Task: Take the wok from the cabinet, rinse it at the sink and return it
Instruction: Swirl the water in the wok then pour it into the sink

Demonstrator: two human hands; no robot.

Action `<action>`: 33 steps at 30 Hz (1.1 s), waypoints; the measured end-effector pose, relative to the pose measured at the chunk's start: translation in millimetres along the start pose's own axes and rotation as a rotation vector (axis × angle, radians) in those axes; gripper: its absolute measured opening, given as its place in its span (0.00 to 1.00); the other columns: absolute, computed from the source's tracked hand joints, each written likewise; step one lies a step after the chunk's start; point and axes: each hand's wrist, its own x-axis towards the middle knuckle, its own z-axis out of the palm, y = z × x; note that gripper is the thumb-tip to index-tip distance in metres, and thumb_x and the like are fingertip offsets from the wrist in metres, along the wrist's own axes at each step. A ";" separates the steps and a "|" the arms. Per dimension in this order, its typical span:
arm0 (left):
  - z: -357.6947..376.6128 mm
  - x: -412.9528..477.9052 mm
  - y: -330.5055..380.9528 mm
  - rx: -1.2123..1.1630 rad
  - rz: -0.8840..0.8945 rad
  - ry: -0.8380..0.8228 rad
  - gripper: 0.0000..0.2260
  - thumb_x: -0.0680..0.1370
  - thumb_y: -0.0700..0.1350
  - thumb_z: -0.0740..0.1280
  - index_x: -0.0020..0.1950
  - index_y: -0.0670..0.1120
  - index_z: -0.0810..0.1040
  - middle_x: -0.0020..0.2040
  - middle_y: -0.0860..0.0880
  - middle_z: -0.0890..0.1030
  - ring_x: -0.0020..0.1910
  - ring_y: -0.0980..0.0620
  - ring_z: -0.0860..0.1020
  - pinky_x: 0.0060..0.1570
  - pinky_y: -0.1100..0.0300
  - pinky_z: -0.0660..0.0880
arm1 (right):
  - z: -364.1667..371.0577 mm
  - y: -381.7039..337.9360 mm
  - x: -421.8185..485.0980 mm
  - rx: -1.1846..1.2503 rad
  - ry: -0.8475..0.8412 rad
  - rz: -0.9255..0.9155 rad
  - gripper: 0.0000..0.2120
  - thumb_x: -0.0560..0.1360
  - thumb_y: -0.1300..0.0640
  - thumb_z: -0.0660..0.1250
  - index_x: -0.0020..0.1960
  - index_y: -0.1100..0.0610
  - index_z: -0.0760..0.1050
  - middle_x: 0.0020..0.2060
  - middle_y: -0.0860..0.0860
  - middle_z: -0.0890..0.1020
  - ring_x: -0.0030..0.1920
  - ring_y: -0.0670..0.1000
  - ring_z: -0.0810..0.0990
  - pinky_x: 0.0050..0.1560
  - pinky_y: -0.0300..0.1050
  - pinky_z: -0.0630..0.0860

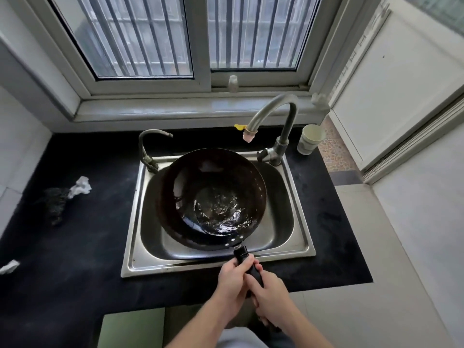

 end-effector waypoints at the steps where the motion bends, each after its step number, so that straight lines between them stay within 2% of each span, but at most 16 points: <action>1: -2.6 -2.4 2.7 0.007 0.009 0.011 0.04 0.79 0.39 0.67 0.46 0.38 0.78 0.38 0.43 0.79 0.38 0.49 0.79 0.43 0.56 0.76 | 2.3 -2.8 0.2 0.018 -0.020 -0.008 0.13 0.76 0.42 0.63 0.50 0.51 0.67 0.24 0.50 0.78 0.21 0.44 0.75 0.25 0.40 0.71; 4: -12.9 -8.9 6.2 0.031 0.027 0.050 0.06 0.80 0.40 0.67 0.46 0.38 0.79 0.38 0.43 0.81 0.38 0.48 0.80 0.45 0.53 0.75 | 11.1 -8.6 -1.2 0.067 -0.070 -0.021 0.09 0.79 0.47 0.64 0.47 0.53 0.71 0.24 0.50 0.78 0.20 0.45 0.74 0.23 0.38 0.69; 8: -23.1 -11.6 -2.6 0.016 0.020 0.099 0.06 0.79 0.38 0.67 0.47 0.36 0.79 0.40 0.40 0.80 0.39 0.47 0.80 0.43 0.53 0.78 | 15.8 -10.0 -9.8 0.105 -0.124 0.002 0.13 0.79 0.49 0.64 0.39 0.55 0.73 0.24 0.49 0.76 0.20 0.46 0.73 0.23 0.39 0.69; 11: -24.2 -10.2 -11.5 -0.001 0.004 0.110 0.04 0.78 0.37 0.68 0.46 0.35 0.78 0.40 0.39 0.80 0.39 0.46 0.80 0.45 0.52 0.79 | 17.9 -4.1 -15.7 0.082 -0.115 0.017 0.12 0.73 0.46 0.67 0.37 0.54 0.75 0.23 0.47 0.76 0.22 0.43 0.73 0.26 0.41 0.70; 14: -22.9 -9.6 -15.8 0.021 0.002 0.110 0.04 0.78 0.36 0.68 0.49 0.35 0.77 0.40 0.40 0.81 0.40 0.47 0.80 0.41 0.55 0.80 | 19.3 1.7 -18.7 0.031 -0.078 0.018 0.17 0.65 0.42 0.65 0.40 0.55 0.77 0.24 0.47 0.77 0.22 0.42 0.74 0.28 0.42 0.70; 17: -21.3 -9.7 -13.6 0.011 -0.015 0.034 0.05 0.77 0.37 0.69 0.51 0.36 0.78 0.40 0.43 0.82 0.39 0.48 0.81 0.42 0.56 0.78 | 16.8 5.5 -18.3 0.015 -0.034 -0.006 0.15 0.63 0.42 0.65 0.40 0.53 0.76 0.27 0.46 0.79 0.25 0.41 0.75 0.30 0.41 0.71; 19: -20.1 -8.7 -10.2 -0.031 -0.053 -0.018 0.07 0.77 0.36 0.68 0.55 0.36 0.78 0.41 0.43 0.82 0.39 0.48 0.80 0.45 0.55 0.77 | 14.7 7.6 -19.5 -0.018 0.001 -0.043 0.16 0.64 0.40 0.64 0.44 0.50 0.76 0.31 0.43 0.77 0.30 0.40 0.73 0.32 0.36 0.70; 21: -18.8 -8.0 -7.9 -0.063 -0.085 -0.056 0.10 0.77 0.34 0.67 0.58 0.35 0.77 0.43 0.43 0.83 0.39 0.48 0.80 0.46 0.55 0.76 | 13.4 9.9 -19.9 -0.045 0.035 -0.070 0.23 0.65 0.38 0.64 0.51 0.53 0.79 0.38 0.41 0.76 0.35 0.40 0.72 0.33 0.31 0.68; 23: -19.6 -8.4 -6.5 -0.064 -0.082 -0.077 0.09 0.77 0.33 0.66 0.57 0.36 0.77 0.43 0.43 0.82 0.38 0.48 0.80 0.46 0.54 0.75 | 13.3 10.0 -19.8 -0.062 0.035 -0.079 0.24 0.66 0.38 0.65 0.52 0.55 0.79 0.41 0.41 0.76 0.37 0.40 0.72 0.36 0.34 0.71; 25: -22.1 -9.0 -5.4 -0.046 -0.053 -0.082 0.07 0.77 0.32 0.66 0.54 0.38 0.77 0.40 0.42 0.80 0.38 0.48 0.80 0.45 0.54 0.75 | 12.9 4.1 -21.2 -0.076 0.011 -0.062 0.17 0.67 0.40 0.65 0.48 0.51 0.79 0.36 0.42 0.78 0.36 0.40 0.73 0.38 0.40 0.73; 27: -24.6 -8.6 -2.2 -0.027 -0.022 -0.082 0.06 0.77 0.32 0.66 0.54 0.38 0.75 0.40 0.41 0.80 0.39 0.47 0.81 0.44 0.55 0.78 | 15.8 -1.8 -20.6 -0.071 0.026 -0.059 0.18 0.68 0.43 0.65 0.50 0.53 0.80 0.36 0.43 0.80 0.37 0.42 0.75 0.42 0.41 0.75; 30: -27.8 -7.8 4.4 -0.021 0.006 -0.088 0.06 0.79 0.33 0.64 0.54 0.39 0.74 0.48 0.35 0.84 0.46 0.47 0.85 0.44 0.56 0.82 | 23.9 -11.1 -22.8 -0.074 0.106 -0.064 0.20 0.71 0.46 0.65 0.60 0.52 0.78 0.45 0.48 0.86 0.45 0.48 0.83 0.47 0.42 0.79; 33: -28.5 -9.5 6.8 -0.021 0.018 -0.123 0.06 0.79 0.34 0.64 0.56 0.39 0.73 0.57 0.32 0.82 0.53 0.46 0.84 0.50 0.55 0.80 | 30.7 -20.0 -26.3 -0.255 0.113 -0.025 0.21 0.75 0.43 0.61 0.66 0.45 0.69 0.54 0.51 0.84 0.54 0.56 0.83 0.52 0.50 0.78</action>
